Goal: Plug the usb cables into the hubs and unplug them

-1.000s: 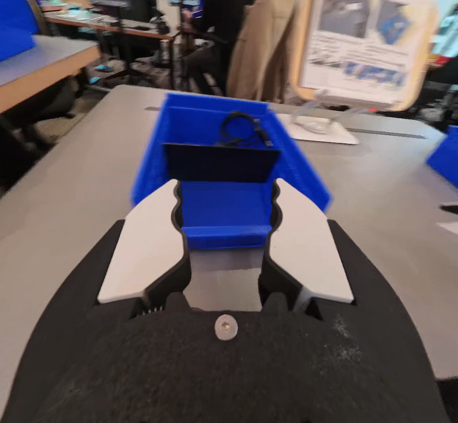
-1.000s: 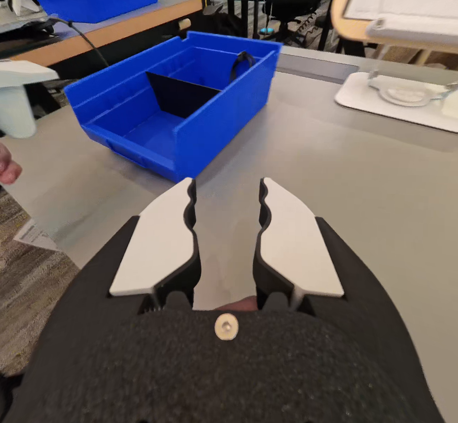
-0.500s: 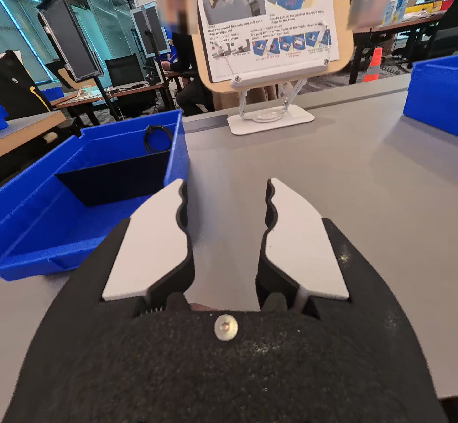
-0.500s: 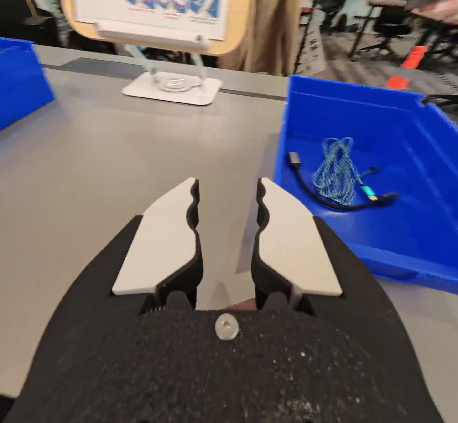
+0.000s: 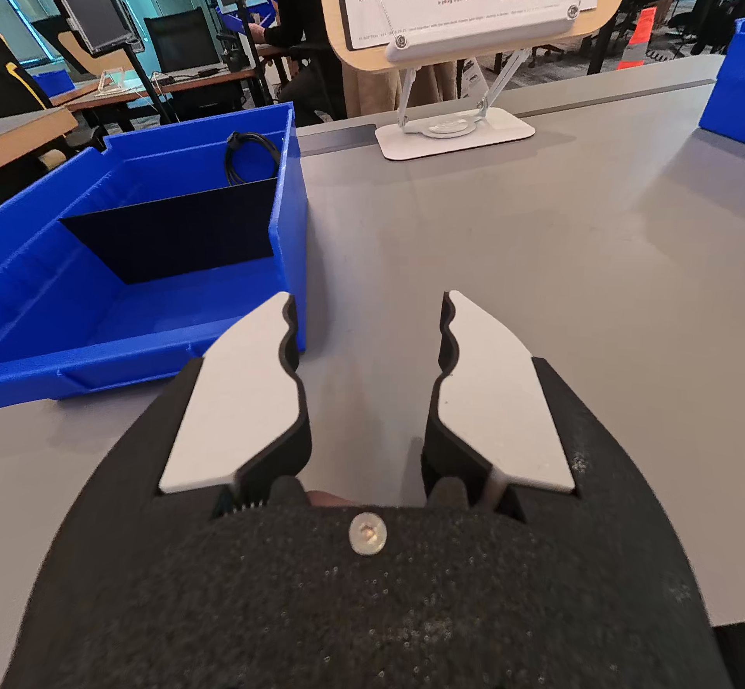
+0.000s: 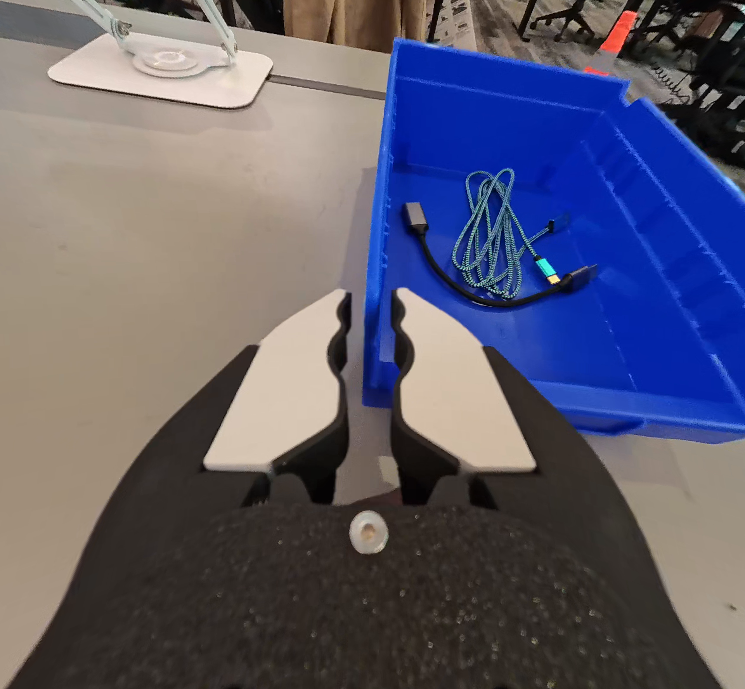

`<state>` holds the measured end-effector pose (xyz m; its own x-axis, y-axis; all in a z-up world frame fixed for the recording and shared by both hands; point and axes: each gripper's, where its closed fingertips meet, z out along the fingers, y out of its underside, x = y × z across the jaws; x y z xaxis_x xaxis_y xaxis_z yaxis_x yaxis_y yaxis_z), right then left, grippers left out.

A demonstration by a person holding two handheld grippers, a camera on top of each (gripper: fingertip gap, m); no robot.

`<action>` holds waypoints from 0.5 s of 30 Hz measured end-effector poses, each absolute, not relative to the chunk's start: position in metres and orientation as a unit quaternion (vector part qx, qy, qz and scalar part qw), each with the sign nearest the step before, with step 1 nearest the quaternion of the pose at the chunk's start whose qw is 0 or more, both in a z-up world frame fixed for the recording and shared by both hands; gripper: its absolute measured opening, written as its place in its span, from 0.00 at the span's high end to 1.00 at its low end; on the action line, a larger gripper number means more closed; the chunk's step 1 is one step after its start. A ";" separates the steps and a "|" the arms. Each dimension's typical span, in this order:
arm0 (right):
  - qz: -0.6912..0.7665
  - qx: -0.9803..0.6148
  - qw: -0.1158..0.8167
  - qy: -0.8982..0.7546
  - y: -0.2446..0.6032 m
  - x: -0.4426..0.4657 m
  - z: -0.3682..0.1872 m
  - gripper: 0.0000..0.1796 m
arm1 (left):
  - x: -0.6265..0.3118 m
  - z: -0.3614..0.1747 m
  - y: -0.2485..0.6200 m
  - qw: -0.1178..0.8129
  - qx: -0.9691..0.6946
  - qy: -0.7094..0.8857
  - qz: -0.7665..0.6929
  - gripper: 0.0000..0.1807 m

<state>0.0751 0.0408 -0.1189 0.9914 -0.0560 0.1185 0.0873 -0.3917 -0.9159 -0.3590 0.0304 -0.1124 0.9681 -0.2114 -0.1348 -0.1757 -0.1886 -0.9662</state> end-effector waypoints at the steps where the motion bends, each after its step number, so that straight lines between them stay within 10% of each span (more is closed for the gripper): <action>1: -0.070 -0.828 0.556 -0.008 0.037 0.074 -0.114 0.87 | -0.359 -0.112 0.030 0.625 -0.770 0.124 -0.016 0.63; 15: 0.107 -0.770 0.617 -0.118 -0.015 -0.061 -0.112 0.83 | -0.345 -0.114 0.028 0.597 -0.792 0.112 -0.068 0.65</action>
<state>-0.0605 -0.0150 -0.1119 0.9494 0.3136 -0.0189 0.0500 -0.2100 -0.9764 -0.3454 0.0278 -0.1144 0.9657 -0.2585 -0.0261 -0.0963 -0.2629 -0.9600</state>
